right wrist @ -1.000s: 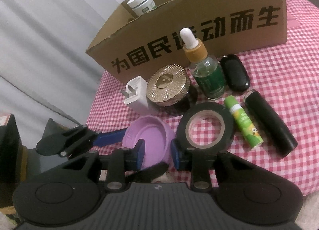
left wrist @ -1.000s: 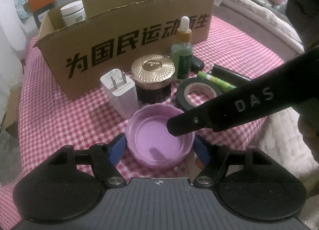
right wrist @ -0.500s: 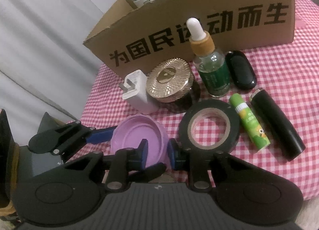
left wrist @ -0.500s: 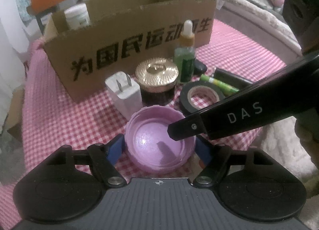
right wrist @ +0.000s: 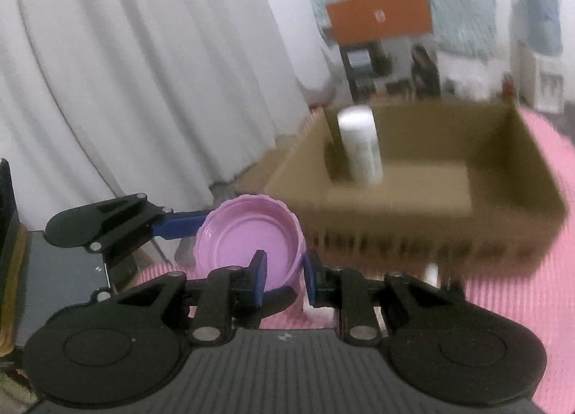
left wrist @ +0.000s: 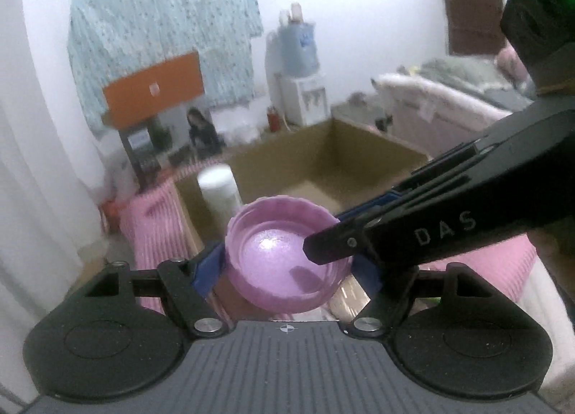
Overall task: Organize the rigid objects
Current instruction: 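Carry the purple lid into the box and release it beside the bottle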
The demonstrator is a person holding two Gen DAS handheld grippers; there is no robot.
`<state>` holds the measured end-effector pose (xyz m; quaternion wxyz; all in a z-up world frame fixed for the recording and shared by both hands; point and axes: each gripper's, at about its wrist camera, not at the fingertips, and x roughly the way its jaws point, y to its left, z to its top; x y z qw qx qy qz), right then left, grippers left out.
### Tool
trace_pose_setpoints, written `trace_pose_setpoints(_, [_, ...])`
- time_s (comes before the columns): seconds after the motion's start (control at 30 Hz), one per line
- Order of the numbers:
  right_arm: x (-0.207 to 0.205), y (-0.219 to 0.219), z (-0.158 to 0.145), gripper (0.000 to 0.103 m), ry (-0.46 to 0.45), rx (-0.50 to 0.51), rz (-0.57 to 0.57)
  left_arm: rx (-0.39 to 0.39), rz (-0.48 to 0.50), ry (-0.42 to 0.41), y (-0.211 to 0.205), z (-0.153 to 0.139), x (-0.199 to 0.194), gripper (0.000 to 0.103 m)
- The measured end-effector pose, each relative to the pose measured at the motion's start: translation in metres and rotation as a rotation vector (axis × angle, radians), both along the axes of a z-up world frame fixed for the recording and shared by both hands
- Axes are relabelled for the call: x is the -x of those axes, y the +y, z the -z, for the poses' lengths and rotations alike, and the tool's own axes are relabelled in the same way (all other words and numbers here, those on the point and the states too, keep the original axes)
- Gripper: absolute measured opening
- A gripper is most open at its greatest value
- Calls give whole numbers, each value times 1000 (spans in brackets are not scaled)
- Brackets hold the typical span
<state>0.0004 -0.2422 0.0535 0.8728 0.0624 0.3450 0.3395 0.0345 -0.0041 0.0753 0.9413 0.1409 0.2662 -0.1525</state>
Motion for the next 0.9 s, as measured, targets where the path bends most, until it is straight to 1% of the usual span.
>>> trace_pose_setpoints(0.1, [-28,0,-22,24,-10,-7,-20,1,3,11,-1,-13,-29,76])
trace_pose_setpoints(0.2, [-65,7,-29,24,42,-8,-38,-8,7,58,-3,-13,-64,76])
trace_pose_setpoints(0.27, [-93,8,-28,24,97,-6,-46,-5,9,119,-3,-8,-89,76])
trace_pose_setpoints(0.37, [-134,9,-17,24,206,2,-51,-3,12,225,-3,4,-124,76])
trace_pose_setpoints(0.43, [-160,9,-4,24,289,4,-50,1,10,295,-2,13,-141,76])
trace_pose_setpoints(0.53, [-181,8,17,24,382,10,-51,1,9,383,-2,27,-162,76])
trace_pose_setpoints(0.67, [-210,6,44,24,488,23,-61,-17,2,464,-8,46,-182,76])
trace_pose_setpoints(0.77, [-224,7,59,24,539,37,-65,-32,-11,513,-10,57,-196,76])
trace_pose_setpoints(0.9, [-242,12,78,24,601,46,-80,-66,-25,559,-15,69,-209,76])
